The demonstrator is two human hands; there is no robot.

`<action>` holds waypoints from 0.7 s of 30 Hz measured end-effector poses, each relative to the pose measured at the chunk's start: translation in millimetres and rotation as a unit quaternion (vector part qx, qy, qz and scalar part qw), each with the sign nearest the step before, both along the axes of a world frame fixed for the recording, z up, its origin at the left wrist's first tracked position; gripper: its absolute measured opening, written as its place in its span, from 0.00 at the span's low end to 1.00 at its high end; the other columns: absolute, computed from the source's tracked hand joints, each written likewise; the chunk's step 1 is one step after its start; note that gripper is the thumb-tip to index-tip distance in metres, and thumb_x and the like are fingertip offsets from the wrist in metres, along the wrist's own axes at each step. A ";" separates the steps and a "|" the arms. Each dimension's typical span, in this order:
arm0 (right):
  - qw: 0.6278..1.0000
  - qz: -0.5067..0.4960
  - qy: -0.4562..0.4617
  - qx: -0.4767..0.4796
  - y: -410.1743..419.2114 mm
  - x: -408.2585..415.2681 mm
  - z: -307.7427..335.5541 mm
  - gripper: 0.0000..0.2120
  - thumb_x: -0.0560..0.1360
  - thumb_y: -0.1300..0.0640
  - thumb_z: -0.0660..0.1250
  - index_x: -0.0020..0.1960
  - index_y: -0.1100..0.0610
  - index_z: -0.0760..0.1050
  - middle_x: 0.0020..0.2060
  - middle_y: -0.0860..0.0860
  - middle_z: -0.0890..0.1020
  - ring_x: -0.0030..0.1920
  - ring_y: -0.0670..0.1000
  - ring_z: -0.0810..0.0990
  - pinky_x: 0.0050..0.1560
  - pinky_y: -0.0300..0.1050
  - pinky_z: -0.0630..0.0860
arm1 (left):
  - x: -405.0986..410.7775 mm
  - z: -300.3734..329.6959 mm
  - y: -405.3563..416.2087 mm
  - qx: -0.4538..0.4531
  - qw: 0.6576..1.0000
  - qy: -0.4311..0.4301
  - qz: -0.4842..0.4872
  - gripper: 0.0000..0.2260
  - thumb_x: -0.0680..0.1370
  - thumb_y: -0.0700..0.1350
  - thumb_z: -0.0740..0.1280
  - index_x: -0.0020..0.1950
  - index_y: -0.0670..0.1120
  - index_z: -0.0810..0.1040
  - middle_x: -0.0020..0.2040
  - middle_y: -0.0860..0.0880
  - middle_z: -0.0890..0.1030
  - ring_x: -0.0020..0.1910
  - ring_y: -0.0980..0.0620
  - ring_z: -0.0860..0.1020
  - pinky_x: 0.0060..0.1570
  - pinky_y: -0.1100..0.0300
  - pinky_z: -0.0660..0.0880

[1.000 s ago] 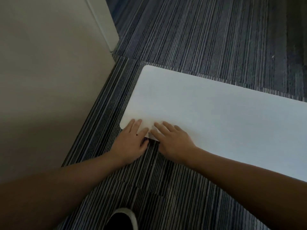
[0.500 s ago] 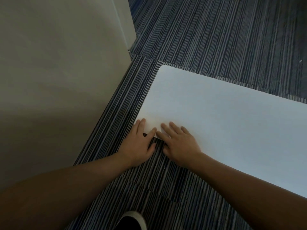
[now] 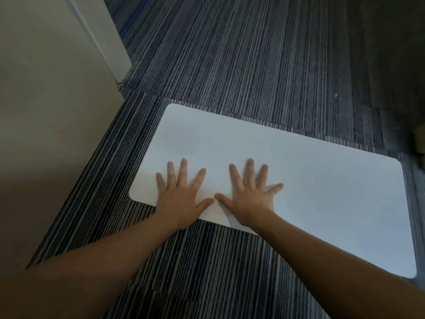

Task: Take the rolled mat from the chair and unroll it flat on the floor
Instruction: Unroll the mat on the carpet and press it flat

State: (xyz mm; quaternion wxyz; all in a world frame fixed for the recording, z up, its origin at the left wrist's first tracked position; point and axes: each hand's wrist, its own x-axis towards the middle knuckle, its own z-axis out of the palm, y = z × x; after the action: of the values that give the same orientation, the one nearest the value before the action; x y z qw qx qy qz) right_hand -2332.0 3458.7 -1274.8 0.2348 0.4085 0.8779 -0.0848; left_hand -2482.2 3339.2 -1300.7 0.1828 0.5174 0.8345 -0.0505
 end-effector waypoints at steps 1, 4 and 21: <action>1.000 0.005 -0.001 0.000 0.6 2.3 -1.9 0.42 0.71 0.24 0.36 0.74 0.45 0.26 0.75 0.58 0.29 0.73 0.70 0.30 0.63 0.84 0.47 | 1.9 -1.4 -0.5 0.003 1.000 0.008 0.000 0.36 0.73 0.74 0.40 0.76 0.60 0.35 0.77 0.42 0.31 0.74 0.34 0.31 0.69 0.31 0.37; 1.000 0.011 -0.002 0.003 1.0 1.2 -3.5 0.41 0.71 0.25 0.37 0.74 0.45 0.25 0.75 0.59 0.28 0.73 0.71 0.31 0.62 0.84 0.47 | 3.5 -1.5 0.1 0.010 1.000 0.007 0.005 0.36 0.73 0.73 0.42 0.76 0.60 0.36 0.77 0.41 0.32 0.74 0.33 0.31 0.69 0.31 0.38; 0.996 -0.084 -0.010 0.004 77.5 68.0 3.0 0.47 0.67 0.20 0.40 0.76 0.44 0.31 0.77 0.57 0.33 0.75 0.68 0.34 0.65 0.81 0.48 | 30.6 17.4 83.7 0.039 0.999 -0.013 -0.035 0.38 0.71 0.74 0.46 0.76 0.62 0.39 0.79 0.46 0.34 0.75 0.37 0.32 0.68 0.31 0.35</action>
State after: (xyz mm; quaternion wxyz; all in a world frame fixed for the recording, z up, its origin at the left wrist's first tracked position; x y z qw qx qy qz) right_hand -2263.9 3536.2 -1271.8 0.2338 0.4829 0.8383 -0.0969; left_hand -2451.6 3422.9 -1283.3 0.1711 0.5538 0.8147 -0.0176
